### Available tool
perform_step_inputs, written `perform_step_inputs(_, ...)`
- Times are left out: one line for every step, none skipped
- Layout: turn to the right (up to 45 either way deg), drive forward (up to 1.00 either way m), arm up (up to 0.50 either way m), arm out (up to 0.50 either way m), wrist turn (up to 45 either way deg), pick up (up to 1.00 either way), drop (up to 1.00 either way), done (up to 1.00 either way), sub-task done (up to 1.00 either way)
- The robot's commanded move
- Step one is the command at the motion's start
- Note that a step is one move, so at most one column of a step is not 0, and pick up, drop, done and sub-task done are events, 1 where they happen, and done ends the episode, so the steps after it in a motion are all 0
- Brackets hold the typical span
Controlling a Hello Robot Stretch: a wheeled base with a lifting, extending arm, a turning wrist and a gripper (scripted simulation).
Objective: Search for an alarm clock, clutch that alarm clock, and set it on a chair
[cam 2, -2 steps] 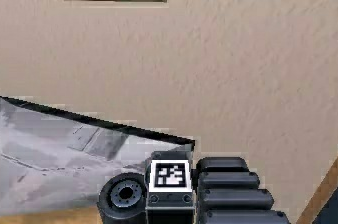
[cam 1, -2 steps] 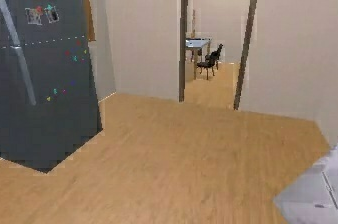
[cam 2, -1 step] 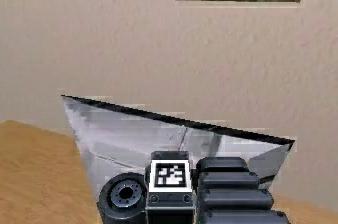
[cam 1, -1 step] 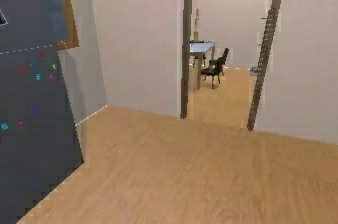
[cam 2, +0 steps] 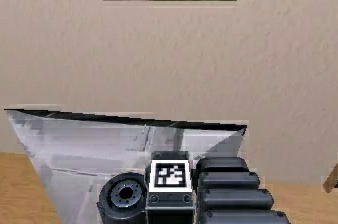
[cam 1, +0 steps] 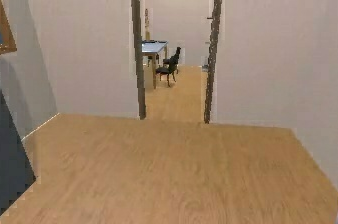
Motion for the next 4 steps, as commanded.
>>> perform_step_inputs(0.0, 1.0, 0.0, 0.0, 0.0, 0.0, 0.0, 0.0, 0.0)
perform_step_inputs(0.0, 1.0, 0.0, 0.0, 0.0, 0.0, 0.0, 0.0, 0.0)
perform_step_inputs(39.0, 0.0, 0.0, 0.0, 0.0, 0.0, 0.0, 0.0, 0.0)
perform_step_inputs(0.0, 0.05, 0.0, 0.0, 0.0, 0.0, 0.0, 0.0, 0.0)
